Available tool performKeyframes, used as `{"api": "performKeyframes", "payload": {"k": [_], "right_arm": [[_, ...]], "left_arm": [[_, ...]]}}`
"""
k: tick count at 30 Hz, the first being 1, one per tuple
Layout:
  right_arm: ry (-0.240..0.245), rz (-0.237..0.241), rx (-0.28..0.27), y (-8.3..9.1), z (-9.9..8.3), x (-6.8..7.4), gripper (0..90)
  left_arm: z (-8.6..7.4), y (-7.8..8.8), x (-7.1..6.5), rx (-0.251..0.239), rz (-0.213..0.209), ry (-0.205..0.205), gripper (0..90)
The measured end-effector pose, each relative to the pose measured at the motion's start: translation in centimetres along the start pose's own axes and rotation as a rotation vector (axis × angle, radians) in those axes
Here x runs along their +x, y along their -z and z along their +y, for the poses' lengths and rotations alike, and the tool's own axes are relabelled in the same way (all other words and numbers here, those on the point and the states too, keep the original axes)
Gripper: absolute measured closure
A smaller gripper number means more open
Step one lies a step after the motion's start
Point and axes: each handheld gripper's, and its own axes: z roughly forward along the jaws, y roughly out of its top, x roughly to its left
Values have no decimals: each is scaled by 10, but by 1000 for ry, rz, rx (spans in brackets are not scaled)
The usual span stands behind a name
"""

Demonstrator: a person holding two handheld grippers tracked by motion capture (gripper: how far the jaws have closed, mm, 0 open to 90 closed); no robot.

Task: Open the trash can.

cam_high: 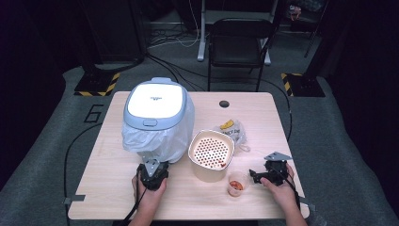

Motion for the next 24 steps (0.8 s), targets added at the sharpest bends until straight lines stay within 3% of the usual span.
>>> {"api": "performKeyframes", "payload": {"k": [10,13,14,15,24], "right_arm": [[2,5,2,1,0,1,0],[1,5,2,1,0,1,0],[2,5,2,1,0,1,0],[2,5,2,1,0,1,0],[2,5,2,1,0,1,0]], "left_arm": [[0,-2,4,17,-30,23,569],[1,-4,6,46,-33,19,608],[1,-5,7,85,-30,3,632],[2,-6,7,89,-30,-7,632],[2,-9,9,86,-57,37,632]]}}
